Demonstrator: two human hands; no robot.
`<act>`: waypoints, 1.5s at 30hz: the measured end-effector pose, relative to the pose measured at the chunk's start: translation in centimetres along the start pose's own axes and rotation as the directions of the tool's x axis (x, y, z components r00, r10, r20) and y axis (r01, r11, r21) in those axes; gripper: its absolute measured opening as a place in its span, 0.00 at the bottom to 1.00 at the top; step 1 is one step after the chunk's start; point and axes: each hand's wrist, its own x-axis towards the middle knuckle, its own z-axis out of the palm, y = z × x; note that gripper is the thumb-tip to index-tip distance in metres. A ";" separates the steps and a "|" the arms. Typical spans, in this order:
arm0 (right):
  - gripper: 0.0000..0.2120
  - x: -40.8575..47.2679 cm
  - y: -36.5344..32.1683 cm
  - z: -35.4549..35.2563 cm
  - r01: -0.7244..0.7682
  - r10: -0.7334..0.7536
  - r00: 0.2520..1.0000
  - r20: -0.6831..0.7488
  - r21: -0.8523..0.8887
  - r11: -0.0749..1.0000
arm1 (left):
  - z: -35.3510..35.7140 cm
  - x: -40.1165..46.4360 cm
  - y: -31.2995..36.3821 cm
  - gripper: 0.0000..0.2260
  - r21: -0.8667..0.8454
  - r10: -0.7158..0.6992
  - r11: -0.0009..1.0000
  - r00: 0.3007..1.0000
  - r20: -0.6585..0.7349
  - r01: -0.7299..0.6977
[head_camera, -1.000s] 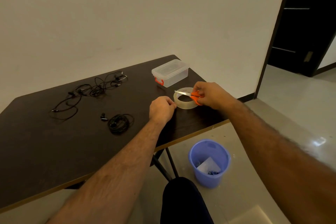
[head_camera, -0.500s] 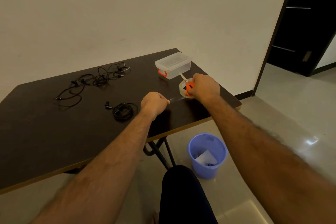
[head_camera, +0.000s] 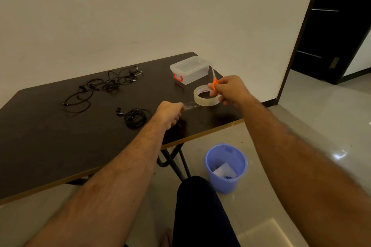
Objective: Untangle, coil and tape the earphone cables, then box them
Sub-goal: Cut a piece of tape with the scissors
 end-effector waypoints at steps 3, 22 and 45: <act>0.16 -1.3 0.1 -1.8 -0.053 0.051 0.961 0.270 -0.003 0.999 | 0.1 -0.2 0.2 0.05 -0.094 -0.051 0.994 0.998 0.043 0.055; 0.29 -2.6 2.1 0.8 -0.379 0.122 0.535 0.836 0.109 0.919 | 0.3 0.9 1.1 0.05 -0.321 -0.145 0.926 0.971 0.189 0.201; 0.23 -1.8 0.7 2.3 -0.270 0.191 0.688 0.700 0.002 0.963 | -0.5 0.2 0.6 0.05 -0.198 -0.131 0.969 0.985 0.113 0.151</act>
